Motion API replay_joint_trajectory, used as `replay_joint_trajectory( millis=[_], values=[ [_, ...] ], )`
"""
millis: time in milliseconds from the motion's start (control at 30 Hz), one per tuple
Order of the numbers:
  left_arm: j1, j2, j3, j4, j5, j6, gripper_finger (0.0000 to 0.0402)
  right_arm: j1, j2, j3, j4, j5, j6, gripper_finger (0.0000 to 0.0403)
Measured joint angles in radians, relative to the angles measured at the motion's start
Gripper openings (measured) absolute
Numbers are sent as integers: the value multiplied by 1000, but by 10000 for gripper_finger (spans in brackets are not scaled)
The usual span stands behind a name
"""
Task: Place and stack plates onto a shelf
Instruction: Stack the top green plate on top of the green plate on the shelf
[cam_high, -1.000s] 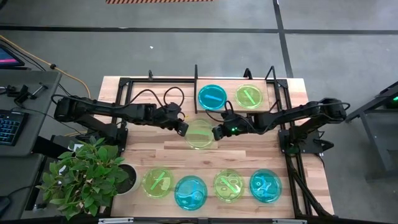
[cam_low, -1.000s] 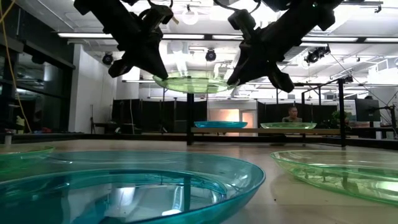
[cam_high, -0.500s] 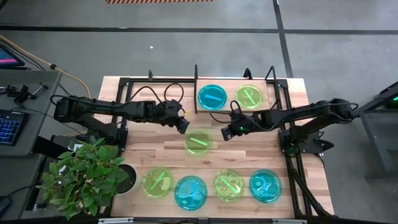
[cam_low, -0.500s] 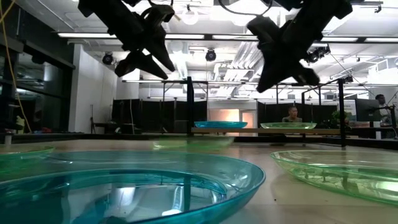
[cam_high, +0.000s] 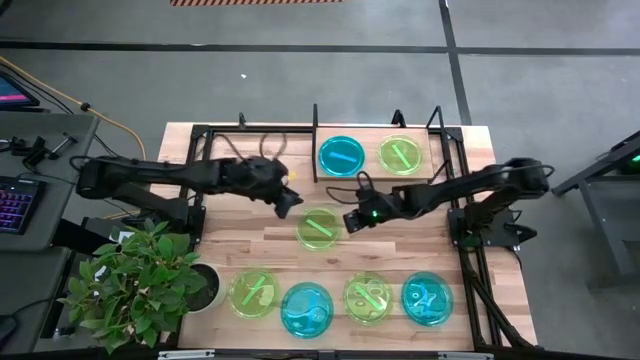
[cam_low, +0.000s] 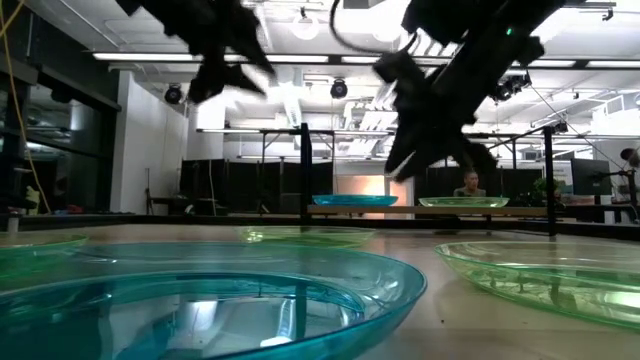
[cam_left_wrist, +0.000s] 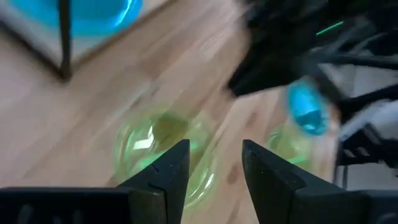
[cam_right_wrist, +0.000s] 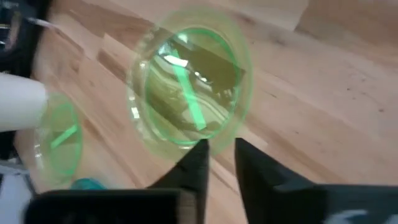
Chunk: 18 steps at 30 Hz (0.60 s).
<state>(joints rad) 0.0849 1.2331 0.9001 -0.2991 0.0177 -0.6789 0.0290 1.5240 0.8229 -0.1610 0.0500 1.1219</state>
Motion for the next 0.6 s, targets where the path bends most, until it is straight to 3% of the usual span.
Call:
replay_joint_trajectory(
  millis=[167, 300, 367, 600],
  values=[
    [-3, -144, 2, 23, 22, 189, 115, -12, 128, 0, 112, -33, 22, 151],
    [-11, -226, -37, 47, -1, 243, 44, -24, 211, 0, 164, -33, 76, 194],
    [-15, -259, -81, 67, -10, 231, 12, -25, 236, 0, 192, -31, 112, 203],
    [-21, -305, -251, 271, -8, 130, 2, -20, 264, 2, 246, -7, 149, 200]
  ],
)
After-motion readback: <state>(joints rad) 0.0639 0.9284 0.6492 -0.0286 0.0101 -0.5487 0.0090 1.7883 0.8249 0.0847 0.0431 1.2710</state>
